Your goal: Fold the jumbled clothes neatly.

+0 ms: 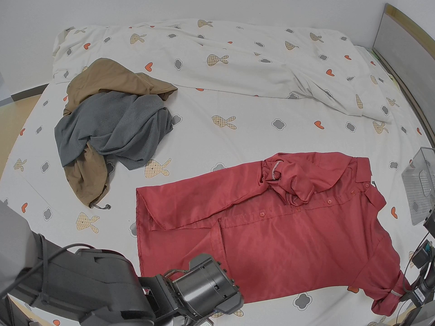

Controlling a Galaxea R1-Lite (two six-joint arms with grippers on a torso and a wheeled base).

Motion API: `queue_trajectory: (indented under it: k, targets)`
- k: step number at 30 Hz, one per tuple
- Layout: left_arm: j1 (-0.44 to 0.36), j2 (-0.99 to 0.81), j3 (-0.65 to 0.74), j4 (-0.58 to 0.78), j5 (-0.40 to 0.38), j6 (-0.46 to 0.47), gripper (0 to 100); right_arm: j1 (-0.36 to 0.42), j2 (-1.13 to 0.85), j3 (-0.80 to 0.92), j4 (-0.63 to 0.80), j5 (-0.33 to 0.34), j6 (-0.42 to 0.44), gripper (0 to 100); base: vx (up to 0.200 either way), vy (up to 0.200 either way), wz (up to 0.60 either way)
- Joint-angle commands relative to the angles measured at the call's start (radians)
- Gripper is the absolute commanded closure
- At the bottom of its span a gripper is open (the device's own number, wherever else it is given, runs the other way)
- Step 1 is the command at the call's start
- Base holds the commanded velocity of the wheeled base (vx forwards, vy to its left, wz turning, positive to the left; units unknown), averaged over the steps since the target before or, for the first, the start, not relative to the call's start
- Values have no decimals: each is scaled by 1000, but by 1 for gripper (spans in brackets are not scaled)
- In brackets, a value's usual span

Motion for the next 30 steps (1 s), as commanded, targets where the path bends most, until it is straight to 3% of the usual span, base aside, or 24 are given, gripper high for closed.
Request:
queue_trajectory:
  k: [1,2,3,16,20,25,27,28,30]
  targets:
    - [-6,-3,16,-1,1,-1,100,6,6,3,1,0,-14,100,0,0,0]
    - [-7,-3,20,-1,1,1,100,6,5,5,1,-1,-23,100,0,0,0]
    - [-10,-6,23,-1,1,1,0,4,5,3,1,-3,-31,0,0,0,0]
    - [-32,-92,7,0,1,-8,0,-17,-6,-3,1,-12,-29,0,0,0,0]
    - [-30,-126,-2,-1,1,-11,0,-71,-54,-9,-9,-12,-26,0,0,0,0]
    - [5,-170,-53,-6,-15,-48,0,-238,-41,-1,-182,-3,-51,0,0,0,0]
    - [78,-206,-86,-1,-121,-50,0,-329,38,38,-364,43,-103,0,0,0,0]
    - [83,-210,-89,-1,-131,-50,0,-335,43,40,-377,49,-108,0,0,0,0]
    - [220,-305,-120,2,-412,-53,0,-453,127,71,-634,275,-155,0,0,0,0]
